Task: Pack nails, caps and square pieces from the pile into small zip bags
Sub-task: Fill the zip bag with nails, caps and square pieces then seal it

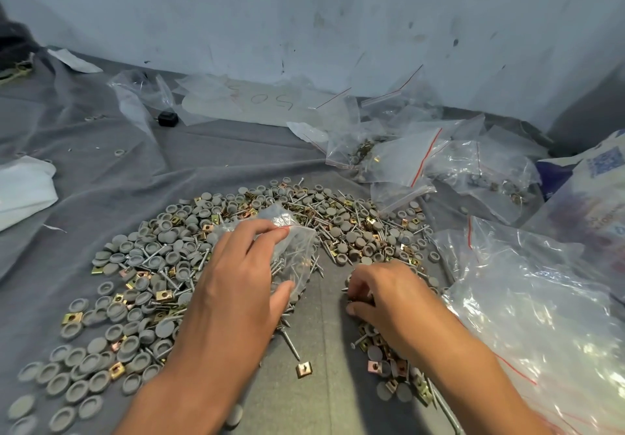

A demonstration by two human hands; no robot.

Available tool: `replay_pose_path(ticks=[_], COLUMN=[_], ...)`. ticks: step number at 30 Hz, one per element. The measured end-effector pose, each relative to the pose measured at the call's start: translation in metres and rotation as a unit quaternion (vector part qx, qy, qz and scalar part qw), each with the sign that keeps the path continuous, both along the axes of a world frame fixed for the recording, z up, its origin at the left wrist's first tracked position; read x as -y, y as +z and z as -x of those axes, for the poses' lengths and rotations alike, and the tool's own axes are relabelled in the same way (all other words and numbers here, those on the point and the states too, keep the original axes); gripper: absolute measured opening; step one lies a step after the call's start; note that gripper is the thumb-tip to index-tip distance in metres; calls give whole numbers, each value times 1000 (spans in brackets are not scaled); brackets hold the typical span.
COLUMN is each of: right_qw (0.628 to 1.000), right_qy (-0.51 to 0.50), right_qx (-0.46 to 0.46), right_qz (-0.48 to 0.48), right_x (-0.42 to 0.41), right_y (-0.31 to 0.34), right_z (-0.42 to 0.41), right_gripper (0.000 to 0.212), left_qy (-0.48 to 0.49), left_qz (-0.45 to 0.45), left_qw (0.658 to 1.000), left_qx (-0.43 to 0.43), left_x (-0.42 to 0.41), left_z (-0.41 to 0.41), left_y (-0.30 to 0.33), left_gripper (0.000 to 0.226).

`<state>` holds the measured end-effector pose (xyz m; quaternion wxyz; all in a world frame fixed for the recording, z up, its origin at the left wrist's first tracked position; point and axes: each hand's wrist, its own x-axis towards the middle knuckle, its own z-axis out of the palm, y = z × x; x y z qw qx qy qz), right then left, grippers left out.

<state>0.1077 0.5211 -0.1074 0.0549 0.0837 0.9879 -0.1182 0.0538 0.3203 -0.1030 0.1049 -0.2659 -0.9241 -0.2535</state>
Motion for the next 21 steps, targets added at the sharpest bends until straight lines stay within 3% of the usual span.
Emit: replay_pose_path(ticks=[4, 7, 8, 10, 11, 12, 14, 15, 18, 21], right_qw=[999, 975, 942, 822, 788, 806, 906, 933, 963, 976], right_qy=[25, 5, -25, -81, -84, -56, 56, 110, 185, 173], right_qx=[-27, 2, 21, 86, 115, 130, 125, 118, 99, 69], right_qz=[18, 220, 334, 557, 600, 574, 400, 320, 170, 110], right_x=[2, 8, 11, 18, 20, 19, 19, 19, 28, 38], right_y=[-3, -1, 1, 3, 3, 2, 0, -2, -7, -9], right_z=[-3, -1, 0, 2, 2, 2, -2, -3, -8, -11], right_gripper=[19, 27, 31, 27, 20, 15, 14, 16, 33, 31], left_qy=[0, -3, -4, -4, -3, -2, 0, 2, 3, -2], left_qz=[-3, -9, -10, -8, -6, -5, -6, -6, -4, -5], left_qw=[1000, 1000, 1000, 1000, 1000, 1000, 1000, 1000, 1000, 1000], left_qx=[-3, -2, -3, -4, -4, -5, -5, -6, -8, -5], left_x=[0, 0, 0, 1, 1, 1, 1, 1, 0, 1], left_z=[0, 0, 0, 0, 0, 0, 0, 0, -1, -1], left_y=[1, 1, 1, 1, 1, 1, 0, 0, 1, 1], left_gripper=[74, 72, 72, 71, 71, 71, 71, 72, 73, 73])
